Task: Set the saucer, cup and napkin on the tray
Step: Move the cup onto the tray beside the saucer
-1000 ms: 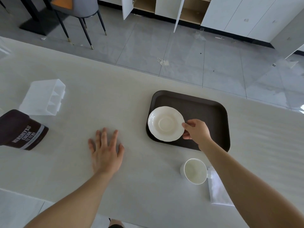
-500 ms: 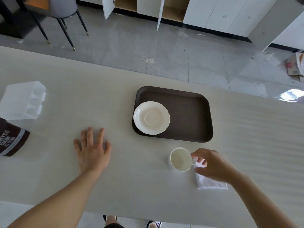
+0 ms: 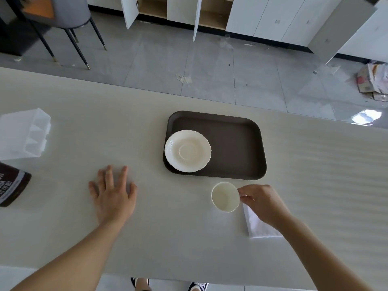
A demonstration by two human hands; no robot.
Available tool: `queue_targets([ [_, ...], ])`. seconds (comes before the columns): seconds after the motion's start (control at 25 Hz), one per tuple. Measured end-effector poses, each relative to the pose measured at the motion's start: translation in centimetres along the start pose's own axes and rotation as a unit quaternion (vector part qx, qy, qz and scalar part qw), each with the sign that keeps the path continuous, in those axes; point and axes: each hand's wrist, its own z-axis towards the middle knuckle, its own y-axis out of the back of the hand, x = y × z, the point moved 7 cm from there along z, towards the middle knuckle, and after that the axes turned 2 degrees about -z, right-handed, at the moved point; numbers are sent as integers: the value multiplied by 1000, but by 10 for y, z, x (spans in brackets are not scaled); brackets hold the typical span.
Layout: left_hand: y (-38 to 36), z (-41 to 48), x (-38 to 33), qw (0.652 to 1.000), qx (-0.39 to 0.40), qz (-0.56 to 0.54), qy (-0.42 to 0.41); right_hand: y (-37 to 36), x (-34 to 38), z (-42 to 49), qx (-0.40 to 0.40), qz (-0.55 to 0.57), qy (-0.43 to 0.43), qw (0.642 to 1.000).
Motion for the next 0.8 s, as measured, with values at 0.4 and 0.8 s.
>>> queue_targets([
  [0.4, 1, 1, 0, 1000, -14, 4, -4, 50, -12, 91, -79, -11, 13, 997],
  [0.8, 1, 1, 1, 1000, -15, 5, -2, 46, -32, 151, -19, -28, 13, 999],
])
